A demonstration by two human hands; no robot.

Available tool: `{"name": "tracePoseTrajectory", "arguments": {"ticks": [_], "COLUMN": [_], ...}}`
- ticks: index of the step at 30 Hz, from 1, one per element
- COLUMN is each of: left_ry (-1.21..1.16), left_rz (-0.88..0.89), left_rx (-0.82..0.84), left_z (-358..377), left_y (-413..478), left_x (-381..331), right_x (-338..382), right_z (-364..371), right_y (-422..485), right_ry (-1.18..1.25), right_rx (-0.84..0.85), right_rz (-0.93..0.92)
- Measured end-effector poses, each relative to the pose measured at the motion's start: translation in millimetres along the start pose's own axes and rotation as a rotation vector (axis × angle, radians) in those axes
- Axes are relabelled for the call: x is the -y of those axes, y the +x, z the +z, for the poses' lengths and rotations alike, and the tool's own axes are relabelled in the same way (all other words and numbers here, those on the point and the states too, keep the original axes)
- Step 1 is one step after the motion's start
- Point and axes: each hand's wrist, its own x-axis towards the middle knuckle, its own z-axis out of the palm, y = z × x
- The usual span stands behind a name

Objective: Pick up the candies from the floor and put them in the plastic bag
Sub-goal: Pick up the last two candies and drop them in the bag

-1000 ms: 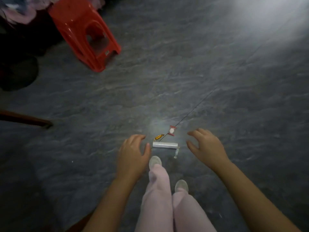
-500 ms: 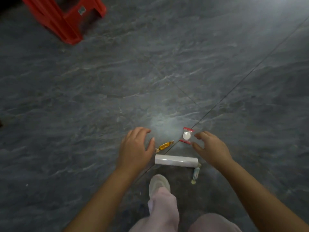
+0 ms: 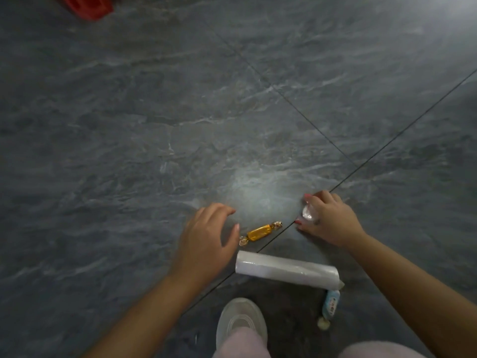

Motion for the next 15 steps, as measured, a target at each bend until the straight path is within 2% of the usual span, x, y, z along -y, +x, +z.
{"name": "tracePoseTrajectory", "arguments": {"ticks": [2, 5, 15], "left_ry": [-0.027, -0.059, -0.104], "left_rz": [-0.039, -0.07, -0.104], "left_rx": [-0.003, 0.0, -0.027], "left_z": [9.0, 20.5, 52.7], "left_y": [-6.4, -12.7, -13.2], "left_x": [4.0, 3.9, 8.8], "right_x": [-2.2, -6.9, -9.4], "right_z": [7.4, 13.1, -1.3], "right_y": [0.6, -1.6, -13.7], "right_ry": [-0.065, -0.072, 0.214], "right_rx": [0.039, 0.004, -0.108], "right_rz": [-0.011, -0.019, -0.021]}}
